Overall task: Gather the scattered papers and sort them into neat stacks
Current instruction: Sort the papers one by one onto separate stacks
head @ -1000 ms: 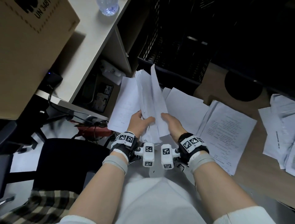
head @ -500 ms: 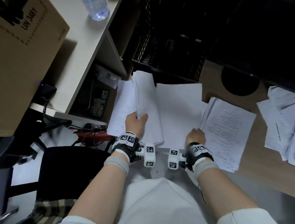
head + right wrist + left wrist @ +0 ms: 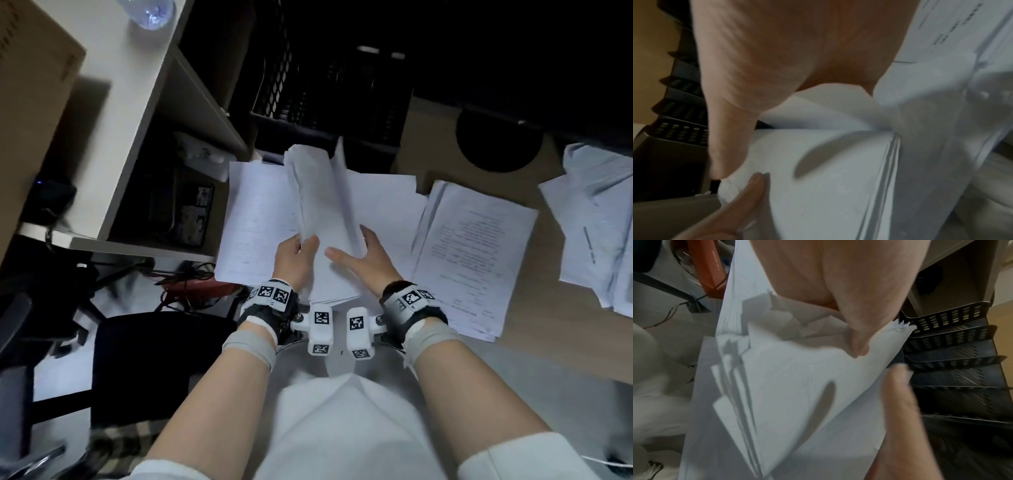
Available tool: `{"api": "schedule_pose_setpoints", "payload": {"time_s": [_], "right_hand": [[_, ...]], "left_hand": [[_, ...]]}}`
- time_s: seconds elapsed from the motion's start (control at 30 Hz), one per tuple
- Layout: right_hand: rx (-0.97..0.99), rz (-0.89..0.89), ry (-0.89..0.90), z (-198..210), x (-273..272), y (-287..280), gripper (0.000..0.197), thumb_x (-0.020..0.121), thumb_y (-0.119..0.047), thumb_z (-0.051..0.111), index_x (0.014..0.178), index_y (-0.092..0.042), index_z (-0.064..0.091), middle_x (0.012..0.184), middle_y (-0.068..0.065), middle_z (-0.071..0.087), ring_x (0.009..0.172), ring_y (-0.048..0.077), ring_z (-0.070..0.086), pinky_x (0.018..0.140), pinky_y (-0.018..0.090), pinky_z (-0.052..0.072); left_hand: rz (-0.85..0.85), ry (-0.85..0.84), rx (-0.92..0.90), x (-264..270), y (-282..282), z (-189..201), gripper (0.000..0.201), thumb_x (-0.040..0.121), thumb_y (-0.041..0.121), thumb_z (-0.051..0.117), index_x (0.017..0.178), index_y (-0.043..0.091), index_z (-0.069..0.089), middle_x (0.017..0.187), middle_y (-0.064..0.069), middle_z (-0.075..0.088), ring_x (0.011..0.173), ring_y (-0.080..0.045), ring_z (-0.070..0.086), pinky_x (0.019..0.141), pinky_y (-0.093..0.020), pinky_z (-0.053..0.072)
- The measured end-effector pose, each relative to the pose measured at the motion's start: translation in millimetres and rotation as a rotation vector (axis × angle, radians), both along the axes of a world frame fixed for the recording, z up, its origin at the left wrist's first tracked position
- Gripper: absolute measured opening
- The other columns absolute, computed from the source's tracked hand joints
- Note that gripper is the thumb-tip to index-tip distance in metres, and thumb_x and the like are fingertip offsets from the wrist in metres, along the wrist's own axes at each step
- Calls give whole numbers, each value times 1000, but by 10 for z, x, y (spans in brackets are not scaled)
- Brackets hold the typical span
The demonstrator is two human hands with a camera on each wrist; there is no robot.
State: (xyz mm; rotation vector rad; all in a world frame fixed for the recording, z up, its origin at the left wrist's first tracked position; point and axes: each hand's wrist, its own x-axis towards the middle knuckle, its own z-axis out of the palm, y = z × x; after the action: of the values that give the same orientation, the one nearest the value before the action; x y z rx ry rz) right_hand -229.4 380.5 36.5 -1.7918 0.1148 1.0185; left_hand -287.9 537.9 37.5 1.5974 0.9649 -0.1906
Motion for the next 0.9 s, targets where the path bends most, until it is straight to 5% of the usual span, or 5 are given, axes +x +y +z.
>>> {"api": "schedule_pose_setpoints", "payload": {"time_s": [0.13, 0.3, 0.53, 0.77, 0.9], "right_hand": [[-340, -137, -99, -150, 48, -211, 61, 97, -40, 56, 147, -9, 41, 150, 8, 45, 136, 25, 44, 113, 33, 32], [-411, -137, -135, -295, 45, -386, 23, 92, -25, 53, 73, -11, 50, 74, 8, 49, 73, 27, 46, 67, 32, 34], [-608, -276, -9, -357, 1, -535, 45, 101, -27, 48, 142, -9, 49, 147, 7, 49, 132, 29, 49, 104, 32, 38], [-635, -354, 49, -418, -11, -495, 54, 95, -16, 51, 147, -10, 36, 144, 14, 49, 123, 34, 53, 92, 34, 43], [-693, -331, -249, -260, -1, -345, 78, 82, -29, 70, 148, -18, 30, 148, 10, 39, 131, 31, 40, 104, 45, 40]], "left_hand": [[24, 21, 62, 20, -3, 44, 39, 94, 27, 59, 61, 21, 38, 52, 11, 37, 56, -15, 35, 59, -31, 30], [77, 16, 67, -93, 21, -37, 30, 96, 25, 57, 67, 17, 50, 65, 2, 48, 66, -18, 44, 68, -32, 38], [107, 41, 99, -117, 50, -45, 37, 97, 19, 56, 63, 18, 42, 61, 2, 40, 62, -19, 39, 66, -33, 34], [86, 10, 114, -128, 71, 53, 40, 97, 14, 55, 60, 20, 41, 50, 10, 38, 56, -14, 37, 60, -29, 33], [92, -19, 85, -138, 133, 129, 34, 97, 20, 56, 65, 16, 47, 61, 0, 44, 61, -18, 42, 66, -32, 37]]}}
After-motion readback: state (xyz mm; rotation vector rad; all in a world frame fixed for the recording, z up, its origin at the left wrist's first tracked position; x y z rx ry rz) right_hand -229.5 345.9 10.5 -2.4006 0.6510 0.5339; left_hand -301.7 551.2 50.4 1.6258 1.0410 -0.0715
